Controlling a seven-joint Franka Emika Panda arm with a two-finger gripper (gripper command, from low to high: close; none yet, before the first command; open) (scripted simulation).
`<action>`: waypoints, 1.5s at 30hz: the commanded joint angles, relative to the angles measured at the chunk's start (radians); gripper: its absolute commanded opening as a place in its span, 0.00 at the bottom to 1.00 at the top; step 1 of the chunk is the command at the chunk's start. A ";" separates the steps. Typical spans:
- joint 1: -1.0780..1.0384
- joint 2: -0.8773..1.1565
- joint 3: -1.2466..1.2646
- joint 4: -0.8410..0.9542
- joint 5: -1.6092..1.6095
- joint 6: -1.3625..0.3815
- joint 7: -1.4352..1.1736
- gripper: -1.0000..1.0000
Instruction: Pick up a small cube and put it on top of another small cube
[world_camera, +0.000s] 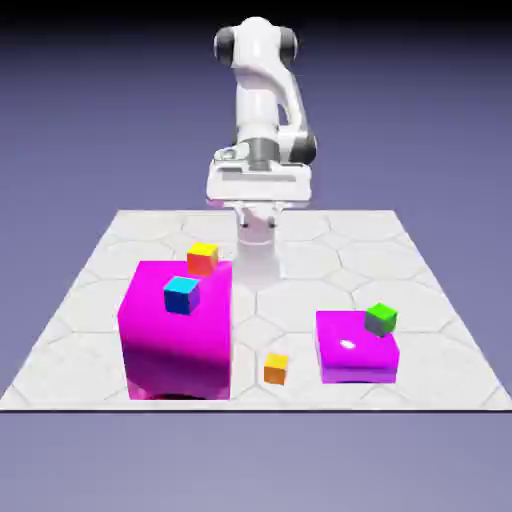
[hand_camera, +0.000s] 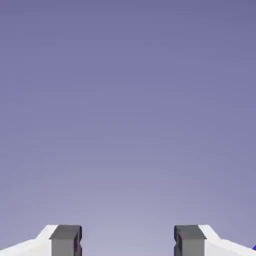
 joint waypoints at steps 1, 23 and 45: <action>0.026 0.031 -0.020 0.010 0.002 -0.012 -0.044 0.50; 0.587 0.704 -0.455 0.240 0.046 -0.287 -1.000 0.50; 0.710 0.691 -0.404 0.314 -0.014 -0.450 -1.076 0.00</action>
